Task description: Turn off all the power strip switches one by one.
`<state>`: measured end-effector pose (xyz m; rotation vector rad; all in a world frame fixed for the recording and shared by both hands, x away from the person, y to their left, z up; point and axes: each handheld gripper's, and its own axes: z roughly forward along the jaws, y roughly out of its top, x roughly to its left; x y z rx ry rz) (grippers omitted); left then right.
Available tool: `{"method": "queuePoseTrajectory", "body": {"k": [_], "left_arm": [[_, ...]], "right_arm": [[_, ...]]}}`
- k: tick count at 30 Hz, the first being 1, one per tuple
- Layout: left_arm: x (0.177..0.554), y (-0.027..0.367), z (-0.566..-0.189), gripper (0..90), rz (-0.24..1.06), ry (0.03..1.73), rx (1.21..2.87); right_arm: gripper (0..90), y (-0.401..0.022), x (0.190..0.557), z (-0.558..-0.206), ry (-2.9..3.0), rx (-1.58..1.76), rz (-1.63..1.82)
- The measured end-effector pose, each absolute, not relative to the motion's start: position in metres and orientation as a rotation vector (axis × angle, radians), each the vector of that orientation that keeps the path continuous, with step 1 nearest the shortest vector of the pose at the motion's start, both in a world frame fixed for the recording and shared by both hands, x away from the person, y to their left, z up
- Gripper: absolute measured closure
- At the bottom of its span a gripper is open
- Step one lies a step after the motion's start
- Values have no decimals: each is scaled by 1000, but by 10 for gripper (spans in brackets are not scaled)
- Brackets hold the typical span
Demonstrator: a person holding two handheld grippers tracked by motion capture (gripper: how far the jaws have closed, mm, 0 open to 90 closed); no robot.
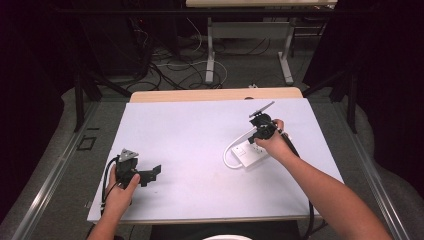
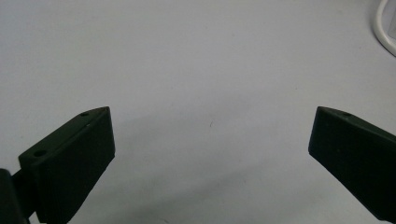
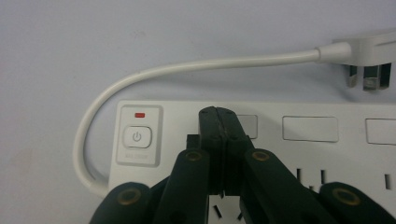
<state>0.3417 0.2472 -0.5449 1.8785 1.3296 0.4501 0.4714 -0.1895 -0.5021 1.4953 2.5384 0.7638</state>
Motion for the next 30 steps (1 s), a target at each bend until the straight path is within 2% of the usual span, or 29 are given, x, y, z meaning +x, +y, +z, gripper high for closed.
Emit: {"method": "queuePoseTrajectory", "body": {"k": [30], "left_arm": [[341,248,-544,4,447,1331,1889]], "right_arm": [[900,-200,487,-509,2477,1634,700]]}}
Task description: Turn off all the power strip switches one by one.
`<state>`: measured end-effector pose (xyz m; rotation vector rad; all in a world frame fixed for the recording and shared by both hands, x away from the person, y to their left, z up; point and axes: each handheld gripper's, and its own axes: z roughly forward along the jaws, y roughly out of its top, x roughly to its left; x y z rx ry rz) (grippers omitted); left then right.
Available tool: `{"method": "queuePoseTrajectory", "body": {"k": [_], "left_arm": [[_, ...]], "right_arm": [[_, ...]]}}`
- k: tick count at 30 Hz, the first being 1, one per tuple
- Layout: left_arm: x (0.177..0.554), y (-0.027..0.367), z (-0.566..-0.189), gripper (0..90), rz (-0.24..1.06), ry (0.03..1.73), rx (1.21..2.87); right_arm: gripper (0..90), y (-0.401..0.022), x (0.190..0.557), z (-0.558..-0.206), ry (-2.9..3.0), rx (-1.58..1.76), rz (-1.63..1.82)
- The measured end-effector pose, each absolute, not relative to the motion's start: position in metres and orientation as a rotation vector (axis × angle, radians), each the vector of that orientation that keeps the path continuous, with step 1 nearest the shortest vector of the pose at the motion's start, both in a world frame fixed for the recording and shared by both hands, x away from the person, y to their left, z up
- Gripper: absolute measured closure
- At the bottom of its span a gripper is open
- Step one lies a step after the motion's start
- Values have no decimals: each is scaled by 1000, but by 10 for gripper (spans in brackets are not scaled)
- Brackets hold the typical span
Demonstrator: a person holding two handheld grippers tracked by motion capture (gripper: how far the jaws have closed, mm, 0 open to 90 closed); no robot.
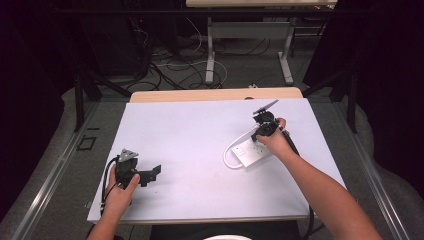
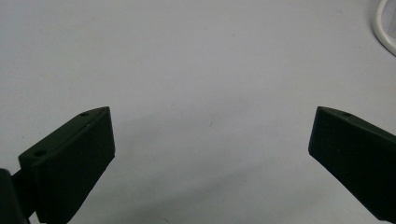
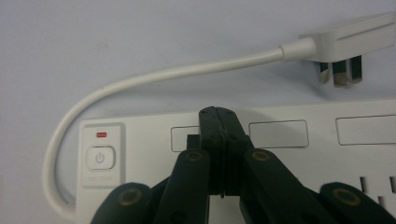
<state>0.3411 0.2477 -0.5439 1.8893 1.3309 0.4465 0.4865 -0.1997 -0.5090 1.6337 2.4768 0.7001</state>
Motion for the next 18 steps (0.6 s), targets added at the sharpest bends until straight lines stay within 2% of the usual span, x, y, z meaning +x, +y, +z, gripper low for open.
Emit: {"method": "queuePoseTrajectory", "body": {"k": [18], "left_arm": [[341,248,-544,4,452,1329,1881]], "right_arm": [[900,-203,489,-511,2448,1628,711]]}}
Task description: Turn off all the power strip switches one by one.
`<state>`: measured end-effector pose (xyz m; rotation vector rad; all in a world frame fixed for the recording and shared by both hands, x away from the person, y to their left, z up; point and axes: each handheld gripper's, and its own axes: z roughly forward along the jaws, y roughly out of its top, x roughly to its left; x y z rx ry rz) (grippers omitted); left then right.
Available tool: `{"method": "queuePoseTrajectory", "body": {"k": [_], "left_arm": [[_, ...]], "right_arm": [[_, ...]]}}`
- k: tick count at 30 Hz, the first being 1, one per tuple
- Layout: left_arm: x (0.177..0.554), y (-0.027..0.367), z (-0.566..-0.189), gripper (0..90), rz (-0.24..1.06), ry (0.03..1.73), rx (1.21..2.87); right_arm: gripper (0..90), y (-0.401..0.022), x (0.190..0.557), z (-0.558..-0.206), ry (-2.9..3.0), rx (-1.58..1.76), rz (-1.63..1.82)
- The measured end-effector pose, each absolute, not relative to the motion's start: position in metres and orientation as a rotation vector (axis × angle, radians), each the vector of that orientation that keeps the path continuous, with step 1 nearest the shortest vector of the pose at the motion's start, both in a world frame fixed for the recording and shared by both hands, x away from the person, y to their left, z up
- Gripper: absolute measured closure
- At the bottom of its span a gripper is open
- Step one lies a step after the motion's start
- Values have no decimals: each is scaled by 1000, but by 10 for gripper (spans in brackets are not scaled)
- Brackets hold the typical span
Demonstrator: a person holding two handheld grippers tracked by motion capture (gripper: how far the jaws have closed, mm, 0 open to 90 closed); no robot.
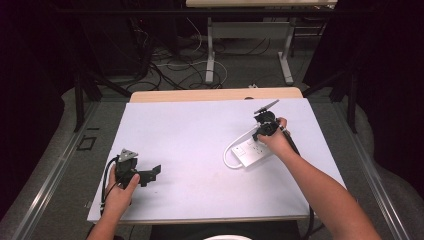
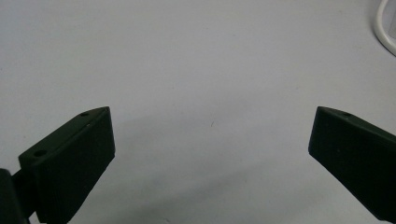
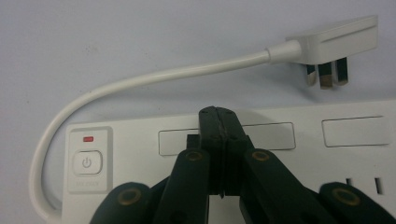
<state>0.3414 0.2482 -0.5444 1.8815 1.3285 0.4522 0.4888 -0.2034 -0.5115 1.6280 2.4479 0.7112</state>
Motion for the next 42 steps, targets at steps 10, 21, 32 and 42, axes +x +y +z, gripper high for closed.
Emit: {"method": "queuePoseTrajectory", "body": {"k": [10,21,32,42], "left_arm": [[341,249,-544,4,445,1330,1891],[342,249,-544,4,445,1332,1888],[341,249,-544,4,444,1334,1886],[342,249,-545,4,451,1333,1880]], "right_arm": [[900,-208,490,-510,2431,1627,754],[900,-213,492,-505,2405,1643,739],[900,-223,495,-501,2375,1649,707],[900,-230,498,-503,2357,1656,720]]}}
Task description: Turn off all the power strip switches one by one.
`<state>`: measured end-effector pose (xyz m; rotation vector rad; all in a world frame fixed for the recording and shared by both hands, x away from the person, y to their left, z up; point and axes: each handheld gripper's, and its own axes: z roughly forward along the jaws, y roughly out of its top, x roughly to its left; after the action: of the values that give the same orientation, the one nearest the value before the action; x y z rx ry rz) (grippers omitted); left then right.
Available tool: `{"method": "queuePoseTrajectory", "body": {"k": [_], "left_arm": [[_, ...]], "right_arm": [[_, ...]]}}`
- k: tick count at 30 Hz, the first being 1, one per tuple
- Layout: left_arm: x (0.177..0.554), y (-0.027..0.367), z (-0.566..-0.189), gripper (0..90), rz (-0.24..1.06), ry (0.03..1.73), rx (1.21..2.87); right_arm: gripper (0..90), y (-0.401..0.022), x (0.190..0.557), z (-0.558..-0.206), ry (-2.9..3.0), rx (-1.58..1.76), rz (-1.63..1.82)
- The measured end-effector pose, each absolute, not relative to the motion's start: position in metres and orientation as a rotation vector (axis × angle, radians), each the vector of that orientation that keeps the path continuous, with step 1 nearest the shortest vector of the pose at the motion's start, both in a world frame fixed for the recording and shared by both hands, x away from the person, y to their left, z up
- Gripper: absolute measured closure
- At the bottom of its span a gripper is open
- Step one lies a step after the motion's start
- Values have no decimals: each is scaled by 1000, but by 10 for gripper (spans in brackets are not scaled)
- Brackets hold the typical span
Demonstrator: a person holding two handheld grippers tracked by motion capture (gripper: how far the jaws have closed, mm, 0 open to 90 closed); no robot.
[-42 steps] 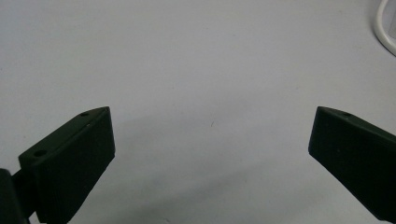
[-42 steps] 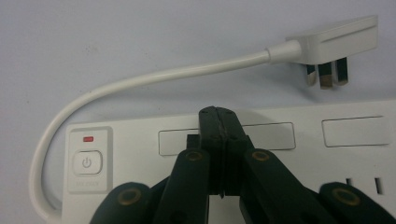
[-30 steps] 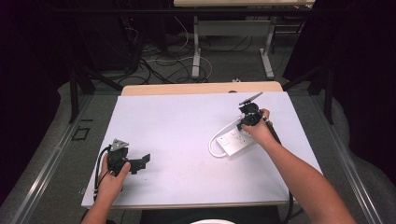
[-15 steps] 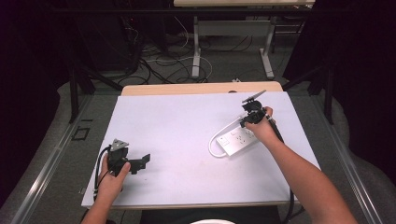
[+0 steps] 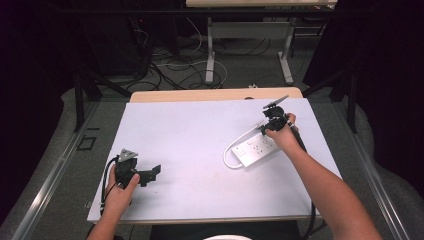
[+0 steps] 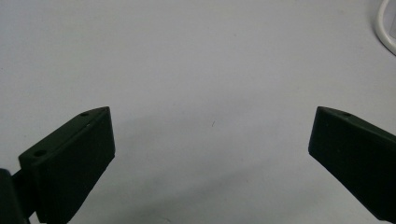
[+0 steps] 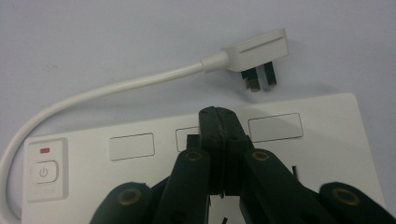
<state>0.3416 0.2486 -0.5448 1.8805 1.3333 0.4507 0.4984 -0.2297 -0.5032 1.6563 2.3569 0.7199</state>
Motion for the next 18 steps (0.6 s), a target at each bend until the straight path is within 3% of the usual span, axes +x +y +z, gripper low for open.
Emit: {"method": "queuePoseTrajectory", "body": {"k": [18], "left_arm": [[341,248,-545,4,452,1332,1879]], "right_arm": [[900,-226,500,-510,2352,1651,630]]}}
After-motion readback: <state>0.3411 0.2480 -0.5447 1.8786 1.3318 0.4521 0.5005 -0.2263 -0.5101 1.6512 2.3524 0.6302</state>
